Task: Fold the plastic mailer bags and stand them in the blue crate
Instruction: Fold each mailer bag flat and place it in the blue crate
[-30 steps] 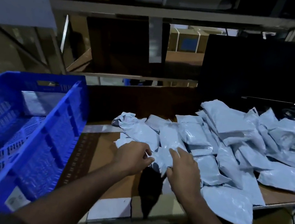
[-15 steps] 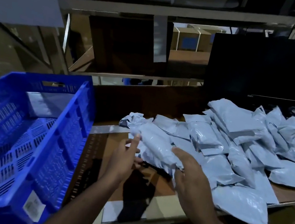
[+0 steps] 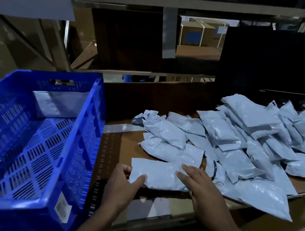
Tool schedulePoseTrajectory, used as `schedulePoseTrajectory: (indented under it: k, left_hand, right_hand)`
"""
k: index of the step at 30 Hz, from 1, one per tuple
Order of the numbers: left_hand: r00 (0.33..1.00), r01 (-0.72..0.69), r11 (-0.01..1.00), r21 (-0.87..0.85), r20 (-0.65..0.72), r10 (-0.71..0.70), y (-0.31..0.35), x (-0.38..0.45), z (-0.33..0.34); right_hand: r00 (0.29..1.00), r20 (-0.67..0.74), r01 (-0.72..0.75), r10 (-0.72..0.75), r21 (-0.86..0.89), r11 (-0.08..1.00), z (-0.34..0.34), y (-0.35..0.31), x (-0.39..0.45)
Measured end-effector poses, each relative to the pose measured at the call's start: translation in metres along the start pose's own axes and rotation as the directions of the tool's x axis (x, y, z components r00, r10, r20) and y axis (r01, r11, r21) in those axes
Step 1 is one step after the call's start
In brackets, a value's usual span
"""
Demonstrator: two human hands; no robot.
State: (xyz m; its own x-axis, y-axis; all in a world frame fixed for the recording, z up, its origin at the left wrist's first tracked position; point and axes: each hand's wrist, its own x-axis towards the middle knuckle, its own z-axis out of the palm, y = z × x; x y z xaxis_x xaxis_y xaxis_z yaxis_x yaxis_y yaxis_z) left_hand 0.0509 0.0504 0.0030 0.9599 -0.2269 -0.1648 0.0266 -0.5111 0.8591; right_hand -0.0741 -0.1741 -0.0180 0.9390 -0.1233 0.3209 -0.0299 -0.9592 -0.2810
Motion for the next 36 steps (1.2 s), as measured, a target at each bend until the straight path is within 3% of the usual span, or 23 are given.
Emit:
schedulePoseTrajectory:
  k: [5, 8, 10, 13, 16, 18, 21, 25, 34, 36]
  left_hand:
    - [0.980, -0.187, 0.912, 0.365, 0.005, 0.199, -0.008, -0.026, 0.001]
    - [0.908, -0.371, 0.799, 0.473, 0.004, 0.419, -0.005, -0.036, 0.006]
    - [0.846, -0.510, 0.719, 0.473, 0.127, 0.517, 0.000, -0.036, 0.016]
    - [0.799, -0.597, 0.626, 0.502, 0.309, 0.516, 0.011, -0.028, 0.032]
    - [0.804, -0.589, 0.514, 0.623, 0.393, 0.446, 0.002, -0.019, 0.041]
    - [0.814, -0.579, 0.531, 0.619, 0.395, 0.427, -0.013, -0.020, 0.045]
    - [0.824, -0.563, 0.571, 0.598, 0.357, 0.439, -0.024, -0.029, 0.050]
    - [0.840, -0.539, 0.544, 0.643, 0.362, 0.405, -0.015, -0.027, 0.053]
    - [0.854, -0.518, 0.589, 0.619, 0.347, 0.387, -0.018, -0.030, 0.057]
    - [0.846, -0.530, 0.591, 0.608, 0.330, 0.419, -0.017, -0.030, 0.055]
  right_hand:
    - [0.997, 0.072, -0.028, 0.029, -0.014, 1.000, -0.003, -0.007, -0.026]
    - [0.999, -0.017, -0.031, 0.032, 0.007, 0.999, -0.009, -0.017, -0.017]
    - [0.998, -0.064, -0.007, 0.010, 0.036, 0.999, -0.007, -0.020, -0.003]
    - [0.999, -0.001, -0.038, 0.038, 0.083, 0.996, 0.005, -0.023, 0.018]
    - [0.998, 0.060, 0.017, -0.011, -0.097, 0.995, 0.028, -0.021, 0.018]
    - [0.997, 0.064, 0.048, -0.036, -0.200, 0.979, 0.040, -0.020, 0.008]
    - [0.996, 0.059, 0.085, -0.074, -0.215, 0.973, 0.046, -0.021, 0.004]
    - [0.991, 0.091, 0.121, -0.101, -0.240, 0.963, 0.042, -0.014, 0.012]
    - [0.972, 0.223, 0.106, -0.071, -0.148, 0.983, 0.042, -0.011, 0.013]
    - [0.970, 0.225, 0.099, -0.090, -0.031, 0.995, 0.039, -0.009, 0.010]
